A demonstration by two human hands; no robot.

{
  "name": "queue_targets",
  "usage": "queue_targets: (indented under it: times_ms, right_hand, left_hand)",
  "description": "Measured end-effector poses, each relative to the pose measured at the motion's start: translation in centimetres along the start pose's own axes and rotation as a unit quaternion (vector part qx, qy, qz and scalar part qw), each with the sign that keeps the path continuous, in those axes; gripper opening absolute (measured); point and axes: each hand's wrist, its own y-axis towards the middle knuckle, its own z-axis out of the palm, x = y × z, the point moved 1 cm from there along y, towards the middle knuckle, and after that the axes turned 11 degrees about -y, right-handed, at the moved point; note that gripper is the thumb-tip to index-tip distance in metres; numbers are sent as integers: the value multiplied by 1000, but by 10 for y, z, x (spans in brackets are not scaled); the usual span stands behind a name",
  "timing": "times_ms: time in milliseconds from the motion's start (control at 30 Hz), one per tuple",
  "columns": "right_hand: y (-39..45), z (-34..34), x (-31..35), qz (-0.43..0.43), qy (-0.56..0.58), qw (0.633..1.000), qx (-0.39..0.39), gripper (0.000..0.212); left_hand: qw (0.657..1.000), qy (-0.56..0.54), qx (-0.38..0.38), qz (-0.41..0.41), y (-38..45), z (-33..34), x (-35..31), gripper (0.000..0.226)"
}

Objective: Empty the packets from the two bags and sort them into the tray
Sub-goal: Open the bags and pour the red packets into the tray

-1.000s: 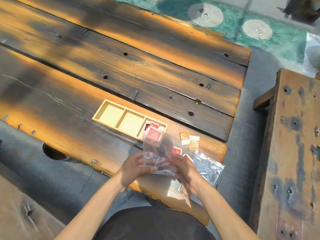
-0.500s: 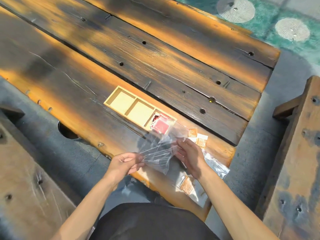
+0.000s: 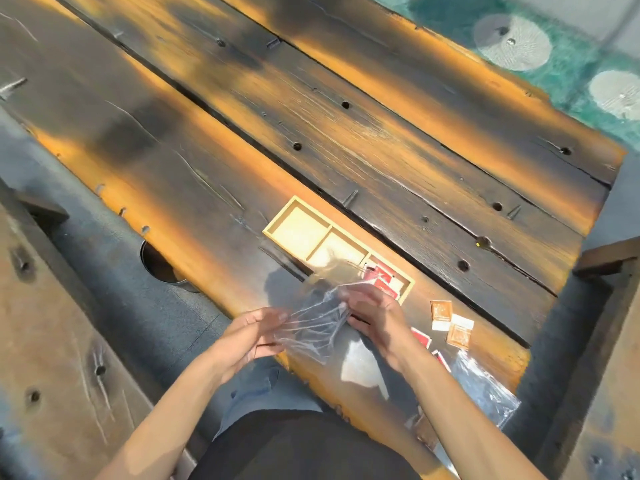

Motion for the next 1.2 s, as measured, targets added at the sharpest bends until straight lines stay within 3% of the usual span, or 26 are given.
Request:
queue_targets:
  times_ms: [233, 333, 567, 800, 967, 1200]
  right_hand:
    - [47, 75, 37, -1, 21, 998, 53, 32]
    - [66, 110, 58, 15, -32, 999, 35, 43]
    - [118, 173, 87, -14, -105, 994, 7, 24]
    - [171, 210, 108, 26, -120, 992, -32, 24]
    - [204, 226, 115, 54, -108, 991, -60, 9]
    - [222, 228, 112, 110, -175, 972, -116, 25]
  left_hand:
    - [996, 55, -20, 62, 19, -58, -73, 31]
    - [989, 53, -55, 123, 30, -91, -101, 29]
    - [967, 23, -145, 208, 55, -154, -160, 16]
    - [956, 23, -199, 213, 94, -192, -189, 11]
    - [955, 64, -228, 179, 117, -208, -192, 13]
    - [931, 204, -250, 171, 126, -203, -192, 13]
